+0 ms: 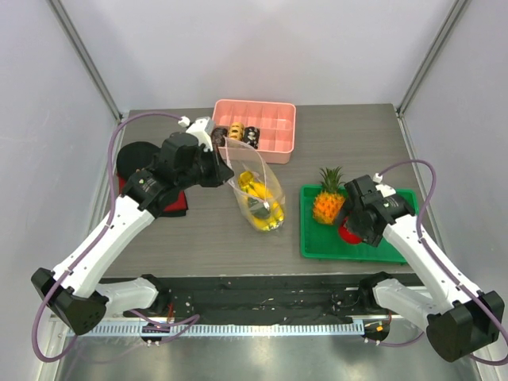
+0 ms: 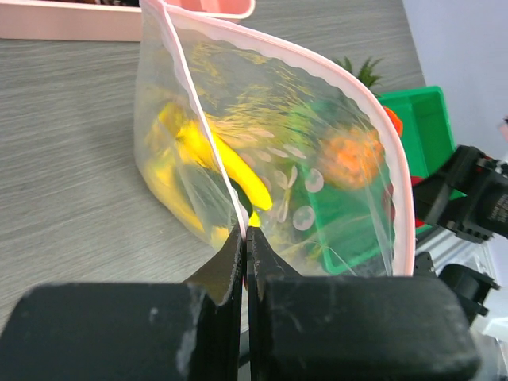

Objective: Open the zip-top bag and remove the fake food

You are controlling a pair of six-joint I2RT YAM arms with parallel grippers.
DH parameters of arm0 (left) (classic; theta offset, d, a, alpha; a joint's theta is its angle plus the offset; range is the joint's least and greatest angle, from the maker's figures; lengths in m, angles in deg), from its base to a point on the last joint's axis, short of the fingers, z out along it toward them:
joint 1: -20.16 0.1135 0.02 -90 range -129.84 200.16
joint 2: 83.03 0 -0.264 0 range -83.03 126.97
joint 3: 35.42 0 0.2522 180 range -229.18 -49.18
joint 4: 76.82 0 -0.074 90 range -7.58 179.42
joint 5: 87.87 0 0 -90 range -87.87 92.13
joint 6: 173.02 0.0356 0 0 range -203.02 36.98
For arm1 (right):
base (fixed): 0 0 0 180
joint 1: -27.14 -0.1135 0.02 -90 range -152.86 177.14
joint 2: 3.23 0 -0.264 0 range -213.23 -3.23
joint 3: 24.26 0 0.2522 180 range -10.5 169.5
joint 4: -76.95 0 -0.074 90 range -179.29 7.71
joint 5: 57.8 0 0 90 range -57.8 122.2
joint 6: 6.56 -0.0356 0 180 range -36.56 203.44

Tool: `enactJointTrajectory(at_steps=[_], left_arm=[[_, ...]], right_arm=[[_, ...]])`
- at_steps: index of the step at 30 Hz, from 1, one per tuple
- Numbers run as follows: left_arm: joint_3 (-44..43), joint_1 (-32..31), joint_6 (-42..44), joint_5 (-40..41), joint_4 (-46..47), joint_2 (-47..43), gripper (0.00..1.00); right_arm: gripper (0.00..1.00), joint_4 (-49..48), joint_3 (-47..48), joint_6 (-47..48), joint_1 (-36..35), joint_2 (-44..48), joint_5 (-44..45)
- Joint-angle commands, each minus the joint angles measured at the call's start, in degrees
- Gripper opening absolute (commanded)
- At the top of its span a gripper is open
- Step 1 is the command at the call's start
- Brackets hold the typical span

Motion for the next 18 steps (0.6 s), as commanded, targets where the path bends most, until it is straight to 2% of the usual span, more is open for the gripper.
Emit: enactJointTrajectory(at_steps=[1, 3, 4, 9, 11, 14, 15, 17, 18], left_arm=[[-2.35, 0.33, 0.67, -4.57, 4.28, -0.03, 0.0], [-2.97, 0.33, 0.76, -5.79, 4.8, 0.49, 0.0], [-3.24, 0.33, 0.67, -6.15, 5.07, 0.5, 0.0], [-3.94, 0.33, 0.58, -6.15, 5.34, 0.85, 0.0], [-4.29, 0.33, 0.58, -6.33, 5.68, 1.02, 0.0], [-4.99, 0.33, 0.5, -6.68, 5.6, 1.55, 0.0], [-4.82, 0.33, 0.5, -6.77, 5.77, 1.81, 0.0], [-4.38, 0.33, 0.23, -7.12, 6.47, 2.26, 0.0], [-3.34, 0.33, -0.55, -7.12, 6.91, 2.17, 0.0]], right_arm=[[0.89, -2.16, 1.84, 1.02, 0.23, -0.22, -0.72], [0.91, -0.94, 3.95, 1.64, 0.32, -0.57, -0.02], [0.99, 0.81, 6.14, 1.73, 0.24, -0.83, 0.6], [1.0, 4.43, 11.68, 2.08, 0.23, -1.54, 1.13], [1.0, 3.39, 13.79, 4.44, 0.15, -1.54, 0.35], [1.0, -1.01, 22.3, 11.54, -0.38, -3.2, -3.61], [0.98, -2.84, 27.9, 13.31, -0.82, -5.12, -5.53], [0.88, -3.91, 33.46, 16.21, -2.22, -7.59, -7.74], [0.79, -4.18, 38.71, 16.32, -2.84, -9.26, -8.88]])
